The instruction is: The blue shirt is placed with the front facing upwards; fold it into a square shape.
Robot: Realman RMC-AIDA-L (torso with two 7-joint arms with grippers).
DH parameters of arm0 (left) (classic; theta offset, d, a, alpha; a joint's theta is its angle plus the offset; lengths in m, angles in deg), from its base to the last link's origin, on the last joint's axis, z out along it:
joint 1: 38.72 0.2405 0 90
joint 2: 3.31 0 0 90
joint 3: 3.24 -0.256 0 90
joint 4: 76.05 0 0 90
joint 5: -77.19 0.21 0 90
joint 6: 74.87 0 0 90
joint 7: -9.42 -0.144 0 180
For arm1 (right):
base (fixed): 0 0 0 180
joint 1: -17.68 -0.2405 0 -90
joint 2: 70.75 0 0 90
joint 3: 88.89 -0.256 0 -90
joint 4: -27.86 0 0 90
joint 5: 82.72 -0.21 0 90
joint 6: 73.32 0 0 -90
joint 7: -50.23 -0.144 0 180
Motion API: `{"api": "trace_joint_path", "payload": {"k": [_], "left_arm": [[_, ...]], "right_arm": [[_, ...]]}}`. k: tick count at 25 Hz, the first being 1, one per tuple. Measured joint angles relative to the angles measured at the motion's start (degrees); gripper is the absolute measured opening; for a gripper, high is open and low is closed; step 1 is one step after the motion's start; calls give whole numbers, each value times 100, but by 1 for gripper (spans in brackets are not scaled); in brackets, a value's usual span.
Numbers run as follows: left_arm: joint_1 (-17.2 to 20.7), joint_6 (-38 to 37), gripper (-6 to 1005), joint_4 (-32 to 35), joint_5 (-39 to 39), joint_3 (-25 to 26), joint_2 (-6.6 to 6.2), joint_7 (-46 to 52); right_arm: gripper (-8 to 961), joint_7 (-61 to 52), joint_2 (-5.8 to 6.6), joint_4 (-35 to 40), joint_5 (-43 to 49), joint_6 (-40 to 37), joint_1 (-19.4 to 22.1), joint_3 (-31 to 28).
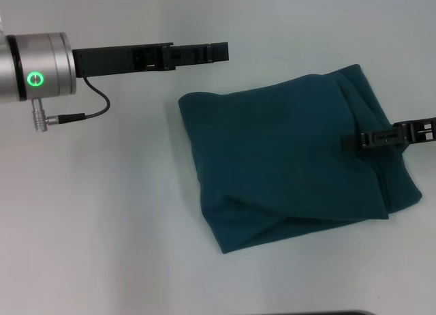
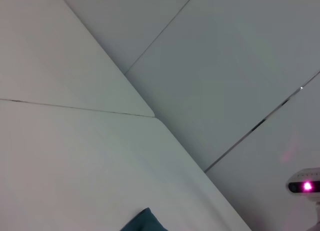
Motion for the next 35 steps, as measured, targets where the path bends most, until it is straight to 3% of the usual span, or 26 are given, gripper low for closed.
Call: {"api": "trace_joint_path", "payload": {"k": [35], "left_arm": [[-40,7,961,-1,-1,0,-15,-31]], "right_arm": [[842,-46,-145,-1,128,85,-125,64]]}}
